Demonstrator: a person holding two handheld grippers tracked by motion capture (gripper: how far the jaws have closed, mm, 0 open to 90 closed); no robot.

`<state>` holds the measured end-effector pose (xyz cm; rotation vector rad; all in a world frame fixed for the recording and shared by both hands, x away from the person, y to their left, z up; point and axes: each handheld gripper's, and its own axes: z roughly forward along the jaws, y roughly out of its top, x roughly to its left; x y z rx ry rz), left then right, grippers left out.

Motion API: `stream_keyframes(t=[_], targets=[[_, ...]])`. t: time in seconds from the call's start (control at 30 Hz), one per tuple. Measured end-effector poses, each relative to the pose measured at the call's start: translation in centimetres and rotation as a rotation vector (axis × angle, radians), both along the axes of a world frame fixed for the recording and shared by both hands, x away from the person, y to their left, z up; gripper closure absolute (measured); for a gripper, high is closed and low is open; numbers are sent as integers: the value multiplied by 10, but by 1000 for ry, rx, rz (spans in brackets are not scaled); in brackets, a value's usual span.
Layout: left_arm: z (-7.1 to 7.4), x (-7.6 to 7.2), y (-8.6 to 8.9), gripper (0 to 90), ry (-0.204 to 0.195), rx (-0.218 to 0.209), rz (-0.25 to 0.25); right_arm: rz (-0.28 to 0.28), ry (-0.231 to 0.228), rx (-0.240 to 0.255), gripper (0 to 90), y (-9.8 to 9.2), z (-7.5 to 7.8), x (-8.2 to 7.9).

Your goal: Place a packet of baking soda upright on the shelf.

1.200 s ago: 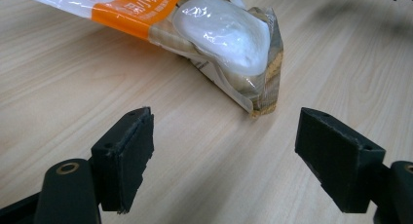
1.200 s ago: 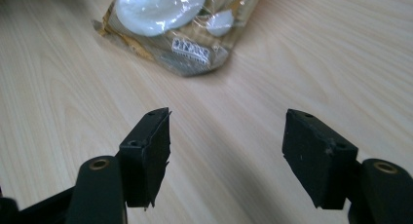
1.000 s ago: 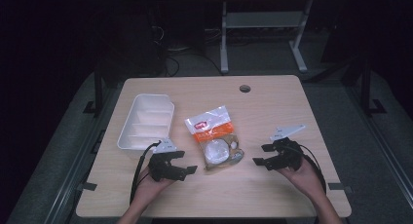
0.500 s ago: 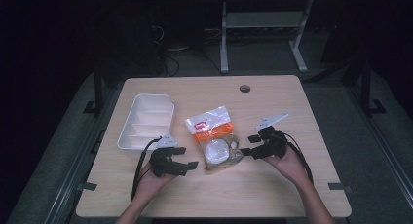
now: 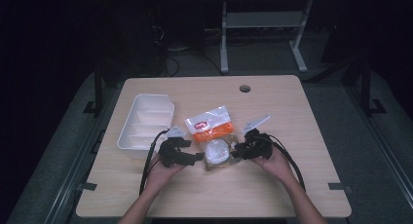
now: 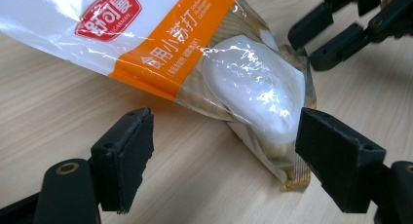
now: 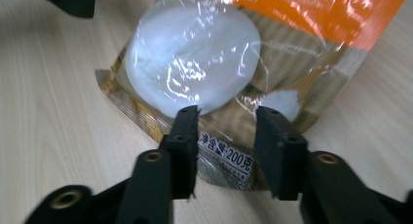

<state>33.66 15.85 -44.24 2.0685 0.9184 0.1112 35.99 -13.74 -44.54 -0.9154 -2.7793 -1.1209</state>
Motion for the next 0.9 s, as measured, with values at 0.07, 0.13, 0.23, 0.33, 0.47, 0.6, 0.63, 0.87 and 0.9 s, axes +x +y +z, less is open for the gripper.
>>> stream_keyframes(t=[0.07,0.13,0.23,0.33,0.47,0.6,0.63,0.87,0.9], targets=[[-4,5,-3,205,28,9,13,-12,-3,-5,687,1,-4,-1],[-7,9,-5,199,47,1,25,-16,-9,-11,703,1,-4,-1],[-9,13,-7,198,67,-10,33,-14,-16,-10,706,1,-5,-1],[-12,19,-10,209,89,-45,50,-16,-29,-15,707,2,-5,-3],[-18,29,-19,257,149,-54,48,-18,-57,-15,699,1,-7,-7],[-17,35,-25,365,186,-75,52,-12,-65,-31,671,2,-7,-7],[-17,36,-24,410,185,-79,51,-8,-63,-35,663,2,-7,-7],[-18,44,-20,729,252,-155,31,-43,-55,5,590,-15,-3,-2],[-17,44,-20,786,244,-152,23,-54,-54,16,575,-18,-2,-1]])
